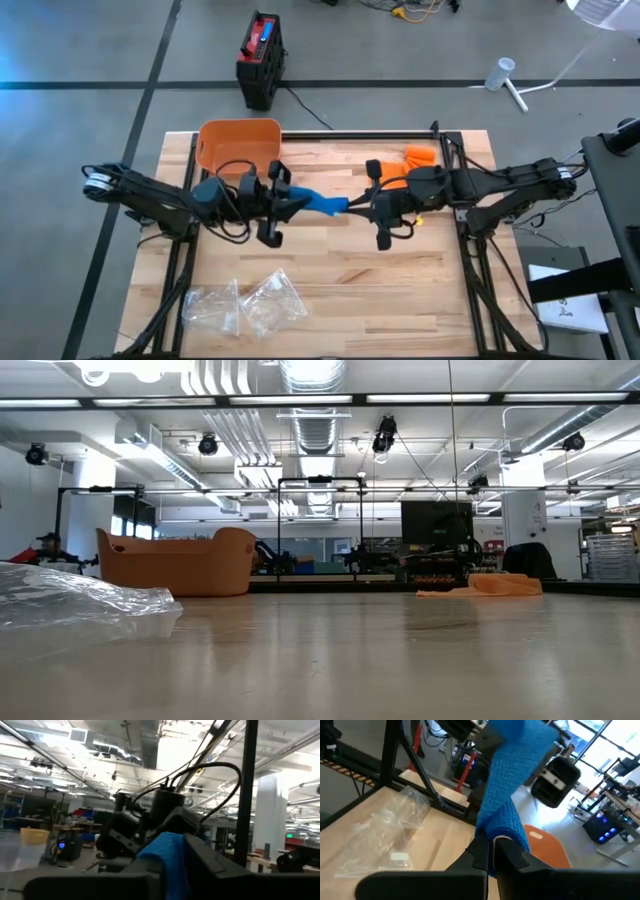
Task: Roll bandage
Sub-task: Roll the blue bandage
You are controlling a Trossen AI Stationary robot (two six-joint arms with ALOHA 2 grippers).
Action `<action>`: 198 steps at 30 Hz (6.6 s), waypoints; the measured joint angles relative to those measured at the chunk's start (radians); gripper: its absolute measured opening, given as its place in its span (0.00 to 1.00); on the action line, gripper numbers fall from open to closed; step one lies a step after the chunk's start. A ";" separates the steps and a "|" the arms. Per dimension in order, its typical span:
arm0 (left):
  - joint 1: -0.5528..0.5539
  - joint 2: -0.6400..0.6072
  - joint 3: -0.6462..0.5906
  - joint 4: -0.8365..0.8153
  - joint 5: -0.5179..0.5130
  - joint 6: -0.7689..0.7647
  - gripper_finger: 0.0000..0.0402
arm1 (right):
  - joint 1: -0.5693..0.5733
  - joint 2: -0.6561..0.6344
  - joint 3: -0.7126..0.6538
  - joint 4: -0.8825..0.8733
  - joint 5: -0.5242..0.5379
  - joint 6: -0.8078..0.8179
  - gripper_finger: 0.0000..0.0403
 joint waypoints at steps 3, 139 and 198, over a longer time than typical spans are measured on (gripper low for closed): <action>0.018 -0.023 0.000 -0.056 -0.009 0.004 0.23 | 0.000 0.001 0.000 -0.003 -0.051 0.018 0.01; -0.003 0.032 0.285 -0.681 0.081 0.305 0.45 | 0.000 -0.021 0.047 0.121 -0.199 0.284 0.01; 0.018 0.038 0.525 -0.739 -0.043 0.934 0.00 | 0.006 0.014 0.034 0.034 -0.382 0.500 0.01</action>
